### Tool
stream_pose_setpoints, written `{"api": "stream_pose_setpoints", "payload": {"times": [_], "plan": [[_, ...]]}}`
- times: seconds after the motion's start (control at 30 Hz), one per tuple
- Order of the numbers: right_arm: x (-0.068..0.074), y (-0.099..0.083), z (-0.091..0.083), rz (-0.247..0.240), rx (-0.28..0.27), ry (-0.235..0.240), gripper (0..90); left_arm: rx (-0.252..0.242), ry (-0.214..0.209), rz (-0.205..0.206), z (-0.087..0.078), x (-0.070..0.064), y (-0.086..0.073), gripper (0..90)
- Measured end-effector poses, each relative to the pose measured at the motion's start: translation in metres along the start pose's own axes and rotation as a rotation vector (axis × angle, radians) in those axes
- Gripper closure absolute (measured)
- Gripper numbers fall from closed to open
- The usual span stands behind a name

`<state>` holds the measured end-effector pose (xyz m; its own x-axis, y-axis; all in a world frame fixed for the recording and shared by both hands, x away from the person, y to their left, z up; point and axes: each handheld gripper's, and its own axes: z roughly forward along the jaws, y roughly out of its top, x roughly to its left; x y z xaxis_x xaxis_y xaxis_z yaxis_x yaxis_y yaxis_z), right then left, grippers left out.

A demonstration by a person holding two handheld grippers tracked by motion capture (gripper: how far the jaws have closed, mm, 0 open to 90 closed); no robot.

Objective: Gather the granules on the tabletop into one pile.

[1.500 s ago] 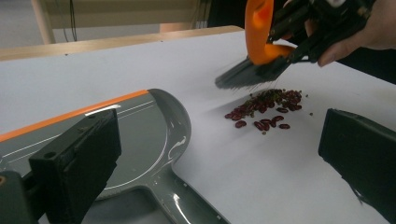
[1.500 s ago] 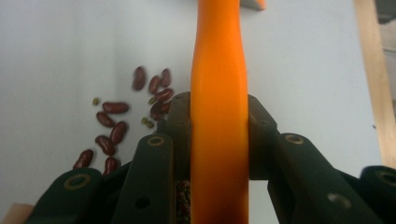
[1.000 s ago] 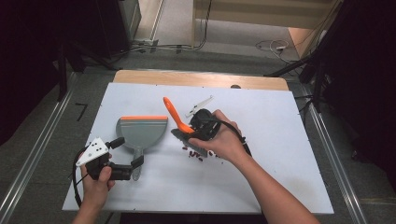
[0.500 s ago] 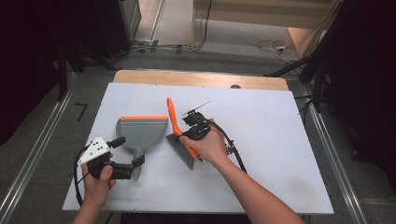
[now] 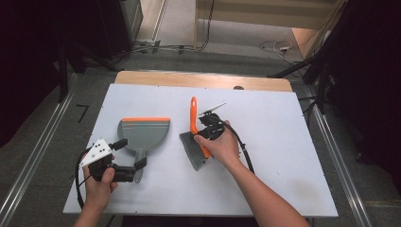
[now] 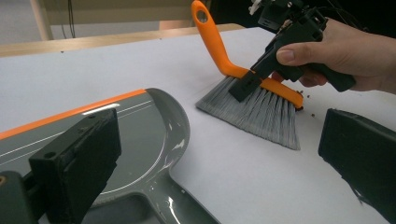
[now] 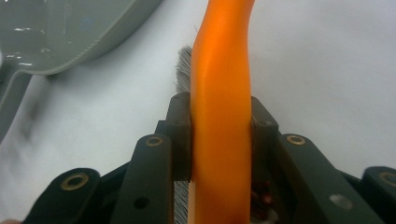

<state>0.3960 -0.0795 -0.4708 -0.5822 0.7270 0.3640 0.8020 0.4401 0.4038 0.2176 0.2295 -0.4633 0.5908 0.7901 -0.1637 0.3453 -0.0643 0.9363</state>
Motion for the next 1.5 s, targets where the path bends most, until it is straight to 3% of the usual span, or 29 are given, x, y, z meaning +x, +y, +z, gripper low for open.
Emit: {"api": "stream_pose_setpoints", "payload": {"times": [0.67,1.5], "plan": [[-0.048,-0.019,-0.028,0.107,-0.03,-0.046,66.7,0.004,-0.002,0.001,0.001,-0.001,0.0,0.0],[-0.08,-0.038,-0.048,0.172,-0.079,-0.061,66.3,0.014,-0.011,0.001,0.004,-0.004,-0.001,0.0]]}}
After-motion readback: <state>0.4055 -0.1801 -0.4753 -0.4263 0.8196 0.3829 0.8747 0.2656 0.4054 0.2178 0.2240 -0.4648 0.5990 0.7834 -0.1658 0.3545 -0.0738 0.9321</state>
